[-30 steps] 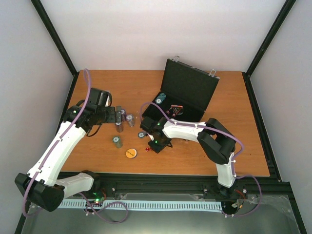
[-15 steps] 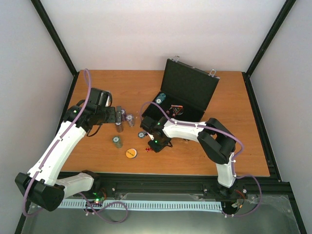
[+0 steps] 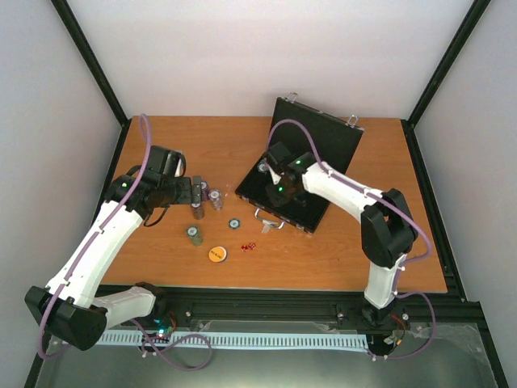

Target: Pack up texas hold em set

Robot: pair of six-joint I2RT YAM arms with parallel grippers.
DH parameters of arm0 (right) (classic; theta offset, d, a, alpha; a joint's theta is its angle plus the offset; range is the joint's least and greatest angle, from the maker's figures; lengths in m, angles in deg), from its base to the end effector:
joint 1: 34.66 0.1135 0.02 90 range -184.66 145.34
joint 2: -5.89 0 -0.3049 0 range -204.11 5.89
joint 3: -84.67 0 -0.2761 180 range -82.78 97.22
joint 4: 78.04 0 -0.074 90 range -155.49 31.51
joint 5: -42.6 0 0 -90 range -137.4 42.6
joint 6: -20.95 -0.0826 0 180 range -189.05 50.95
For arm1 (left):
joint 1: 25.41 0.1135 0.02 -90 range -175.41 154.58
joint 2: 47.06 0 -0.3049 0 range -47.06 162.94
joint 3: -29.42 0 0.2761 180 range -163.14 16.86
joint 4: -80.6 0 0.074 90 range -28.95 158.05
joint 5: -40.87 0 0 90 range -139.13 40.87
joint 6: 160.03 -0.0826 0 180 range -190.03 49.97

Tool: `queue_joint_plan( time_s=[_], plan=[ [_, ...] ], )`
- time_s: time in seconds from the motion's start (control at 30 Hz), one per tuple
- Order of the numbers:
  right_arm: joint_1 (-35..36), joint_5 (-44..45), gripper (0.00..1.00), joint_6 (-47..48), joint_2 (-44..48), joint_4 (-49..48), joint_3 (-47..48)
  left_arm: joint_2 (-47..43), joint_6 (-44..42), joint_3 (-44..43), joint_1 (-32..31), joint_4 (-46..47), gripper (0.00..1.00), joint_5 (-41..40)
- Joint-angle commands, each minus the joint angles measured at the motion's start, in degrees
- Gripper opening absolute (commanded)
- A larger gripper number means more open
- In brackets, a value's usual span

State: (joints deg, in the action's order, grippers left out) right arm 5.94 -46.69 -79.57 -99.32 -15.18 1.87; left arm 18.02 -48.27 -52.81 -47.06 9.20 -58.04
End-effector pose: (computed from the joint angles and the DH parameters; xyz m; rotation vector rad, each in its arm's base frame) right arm 0.3231 0.2756 0.2213 -0.7312 2.7328 0.1899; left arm 0.2336 -0.0790 0.3451 -0.0653 2.5041 -0.1174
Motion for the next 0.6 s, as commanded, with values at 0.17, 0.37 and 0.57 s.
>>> queue_joint_plan(
  time_s=[0.17, 0.37, 0.57],
  plan=[
    [-8.20, 3.28, 0.08, 1.11, -9.76, -1.87, 6.50, -0.06, 0.30, -0.23, 0.12, 0.14, 1.00, -0.36],
    [-8.85, 2.28, 0.08, 1.46, -13.88, -3.02, 8.22, 0.53, 0.55, -0.20, 0.12, -0.04, 1.00, -0.66],
    [-8.87, 2.27, 0.08, 1.34, -14.32, -4.22, 8.52, 1.17, 0.61, -0.20, 0.12, 0.22, 1.00, -0.61]
  ],
)
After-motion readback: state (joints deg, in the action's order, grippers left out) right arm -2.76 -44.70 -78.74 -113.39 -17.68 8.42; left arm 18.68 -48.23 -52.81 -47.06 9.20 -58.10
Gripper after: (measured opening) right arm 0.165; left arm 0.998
